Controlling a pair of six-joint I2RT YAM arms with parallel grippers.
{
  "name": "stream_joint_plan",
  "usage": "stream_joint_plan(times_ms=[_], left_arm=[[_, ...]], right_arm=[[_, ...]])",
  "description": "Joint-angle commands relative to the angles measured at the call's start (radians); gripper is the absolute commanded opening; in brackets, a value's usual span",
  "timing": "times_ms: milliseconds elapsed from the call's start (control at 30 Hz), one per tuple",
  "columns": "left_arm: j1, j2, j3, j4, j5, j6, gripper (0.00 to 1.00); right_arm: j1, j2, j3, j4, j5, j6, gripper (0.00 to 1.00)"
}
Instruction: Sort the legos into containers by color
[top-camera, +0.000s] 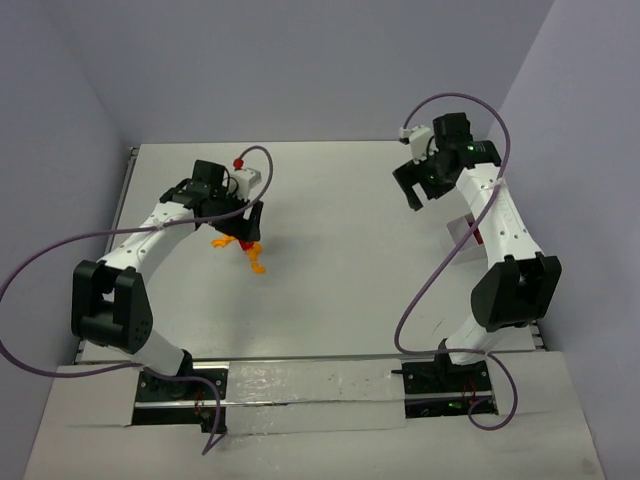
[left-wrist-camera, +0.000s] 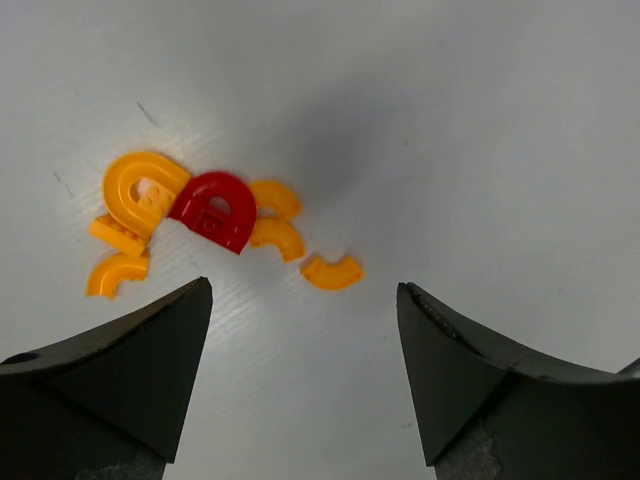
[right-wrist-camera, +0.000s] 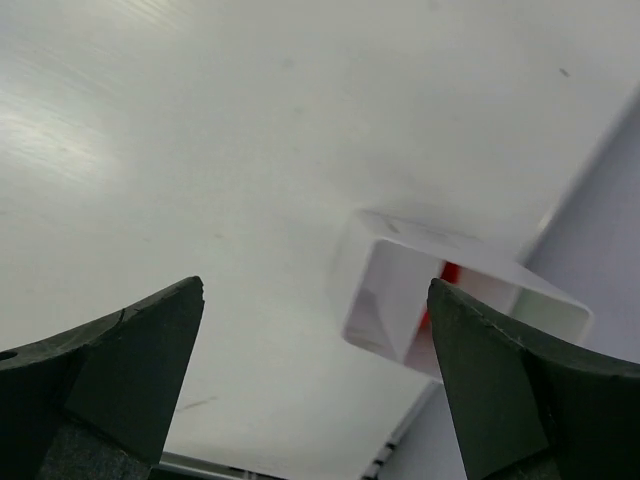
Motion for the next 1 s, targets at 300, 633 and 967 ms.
stream_joint_plan(times_ms=[300, 633, 967], left_arm=[[0.025, 0.101, -0.058, 0.055, -0.056, 0.404, 0.57], [0.037, 0.070, -0.175, 0.184, 0.028, 0.732, 0.71], [0.120, 0.071, -0.209, 0.187, 0.240, 1.142, 0.79]], right_arm=[[0.116, -0.067, -0.080, 0.050, -0.154, 0.158, 1.00], [0.116, -0.069, -0.113, 0.063, -0.144, 0.150, 1.00], [0.116, -0.064, -0.114, 0.059, -0.136, 0.150, 1.00]])
